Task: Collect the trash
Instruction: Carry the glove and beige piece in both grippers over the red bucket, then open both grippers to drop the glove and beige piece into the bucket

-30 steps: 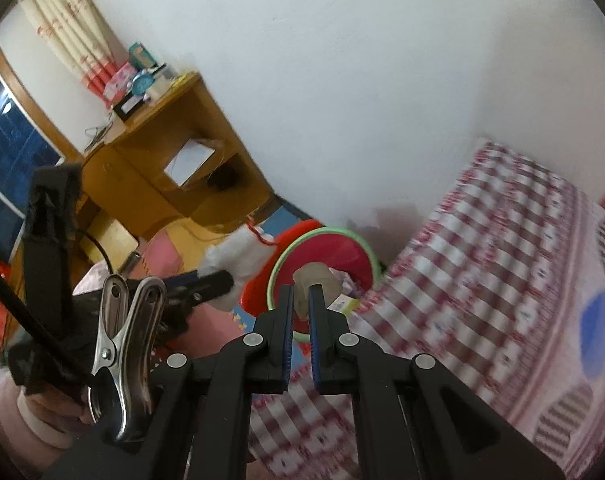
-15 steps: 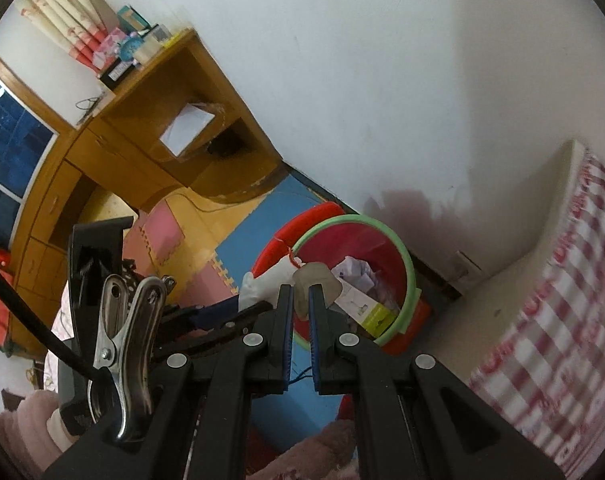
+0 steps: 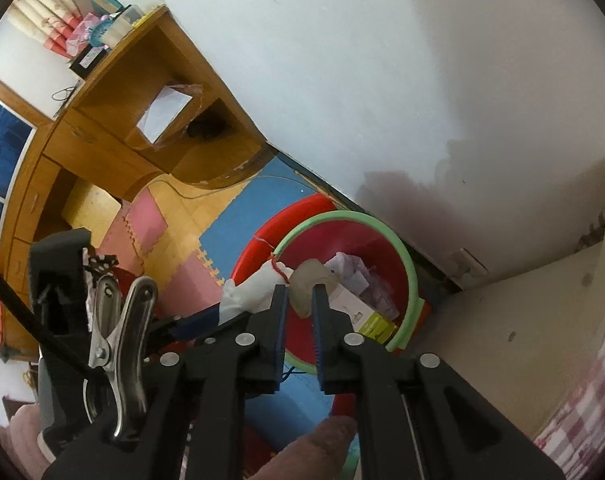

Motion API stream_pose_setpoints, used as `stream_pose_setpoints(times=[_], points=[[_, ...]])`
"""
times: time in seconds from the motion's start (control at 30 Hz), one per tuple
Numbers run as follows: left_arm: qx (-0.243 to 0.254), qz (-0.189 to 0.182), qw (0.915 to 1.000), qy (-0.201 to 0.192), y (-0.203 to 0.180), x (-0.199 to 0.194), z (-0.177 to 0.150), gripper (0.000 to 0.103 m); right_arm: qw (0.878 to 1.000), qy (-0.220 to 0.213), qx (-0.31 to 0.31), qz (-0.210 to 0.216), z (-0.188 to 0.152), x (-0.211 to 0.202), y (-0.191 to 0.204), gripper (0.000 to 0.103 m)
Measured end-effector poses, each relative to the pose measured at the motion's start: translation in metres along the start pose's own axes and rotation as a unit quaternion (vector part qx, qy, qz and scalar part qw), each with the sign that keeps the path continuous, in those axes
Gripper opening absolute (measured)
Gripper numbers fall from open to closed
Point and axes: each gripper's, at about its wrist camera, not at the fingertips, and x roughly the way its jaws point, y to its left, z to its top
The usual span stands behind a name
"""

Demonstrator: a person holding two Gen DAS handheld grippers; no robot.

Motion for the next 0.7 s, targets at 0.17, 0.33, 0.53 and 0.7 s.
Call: stream_pose_setpoints(times=[0.17,0.33,0.53,0.7], points=[[-0.004,-0.002,1.0000,0.007,0.0004,-0.0013,0.0016,0.028,1.000,0.004,0.001,-0.009,0.0049,0.0067,-0.0010,0.015],[-0.004,0.005,0.9999,0.016,-0.0043,-0.0010,0.0036,0.035,1.000,0.000,0.005,-0.007,0.0060,0.0067,-0.0015,0.018],[-0.010,0.008,0.9998,0.013,-0.0016,-0.0058,0.0067,0.036,1.000,0.001,-0.001,0.010,0.0041,0.0066,-0.0011,0.024],[-0.012,0.005,0.9998,0.012,0.0023,-0.0061,0.0086,0.036,1.000,-0.004,0.000,0.013,0.0023,0.0025,0.0002,0.024]])
